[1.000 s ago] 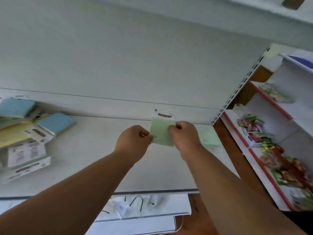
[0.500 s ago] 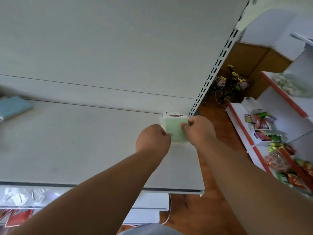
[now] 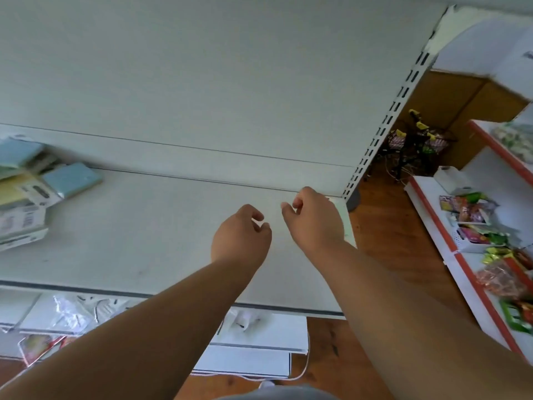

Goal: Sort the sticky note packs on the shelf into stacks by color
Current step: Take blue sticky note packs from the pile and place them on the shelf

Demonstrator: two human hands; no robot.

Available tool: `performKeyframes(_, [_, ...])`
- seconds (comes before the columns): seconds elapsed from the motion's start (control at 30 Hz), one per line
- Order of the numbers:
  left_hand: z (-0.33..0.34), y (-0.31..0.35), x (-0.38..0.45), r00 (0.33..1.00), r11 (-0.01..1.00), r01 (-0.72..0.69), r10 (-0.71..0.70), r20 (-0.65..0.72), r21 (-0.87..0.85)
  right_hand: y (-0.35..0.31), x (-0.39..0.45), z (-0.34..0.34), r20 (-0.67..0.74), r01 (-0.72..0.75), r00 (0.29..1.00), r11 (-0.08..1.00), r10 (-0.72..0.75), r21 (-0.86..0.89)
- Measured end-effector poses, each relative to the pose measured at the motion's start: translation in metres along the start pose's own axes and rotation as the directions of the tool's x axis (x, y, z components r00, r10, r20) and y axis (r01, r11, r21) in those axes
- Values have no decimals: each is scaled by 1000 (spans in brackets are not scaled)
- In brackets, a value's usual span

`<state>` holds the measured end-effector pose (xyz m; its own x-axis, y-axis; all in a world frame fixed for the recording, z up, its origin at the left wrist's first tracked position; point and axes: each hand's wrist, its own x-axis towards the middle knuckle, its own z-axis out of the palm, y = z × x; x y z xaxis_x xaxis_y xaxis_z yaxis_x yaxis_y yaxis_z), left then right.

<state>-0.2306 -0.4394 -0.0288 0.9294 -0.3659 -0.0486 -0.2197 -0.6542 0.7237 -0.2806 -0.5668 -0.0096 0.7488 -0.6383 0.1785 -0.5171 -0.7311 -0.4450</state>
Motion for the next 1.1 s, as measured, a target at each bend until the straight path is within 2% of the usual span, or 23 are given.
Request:
performKeyframes(0.27, [-144, -137, 10, 990, 987, 89, -72, -122, 137, -178, -26, 81, 66, 130, 988, 978, -142, 162])
performKeyframes(0.37, [-213, -197, 17, 974, 973, 150, -115, -197, 174, -253, -46, 122, 151, 123, 974, 958, -167, 260])
performKeyframes(0.47, [-262, -243, 21, 966, 968, 155, -107, -236, 197, -312, -60, 156, 250, 106, 950, 946, -187, 307])
performKeyframes(0.53, [-283, -264, 22, 971, 966, 141, -93, -218, 215, -340, -64, 174, 349, 56, 925, 961, -152, 272])
performKeyframes(0.63, [-302, -284, 24, 993, 947, 82, -49, -111, 312, -367, -64, 192, 513, -50, 857, 984, -46, 172])
performKeyframes(0.73, [-312, -293, 29, 998, 924, 21, 4, -65, 381, -380, -57, 197, 463, -61, 886, 989, -8, 135])
performKeyframes(0.8, [-318, -297, 35, 997, 910, -3, 36, -71, 415, -388, -53, 199, 465, -48, 885, 985, -35, 165])
performKeyframes(0.83, [-320, -299, 37, 997, 906, 3, 32, -75, 423, -391, -51, 202, 483, -90, 875, 970, -32, 227])
performKeyframes(0.87, [-322, -300, 40, 997, 907, 15, 20, -78, 420, -395, -48, 204, 499, -188, 867, 925, -2, 331])
performKeyframes(0.9, [-325, -301, 42, 997, 913, 29, 3, -78, 408, -400, -46, 205, 525, -333, 849, 826, 54, 455])
performKeyframes(0.97, [-329, -303, 48, 995, 939, 54, -21, -99, 340, -409, -41, 198, 634, -613, 757, 511, 159, 603])
performKeyframes(1.03, [-336, -303, 56, 979, 982, 101, -69, -189, 161, -419, -39, 185, 736, -738, 661, 302, 146, 603])
performKeyframes(1.1, [-343, -302, 64, 957, 989, 146, -148, -248, -29, -429, -39, 173, 782, -779, 617, 209, 89, 591])
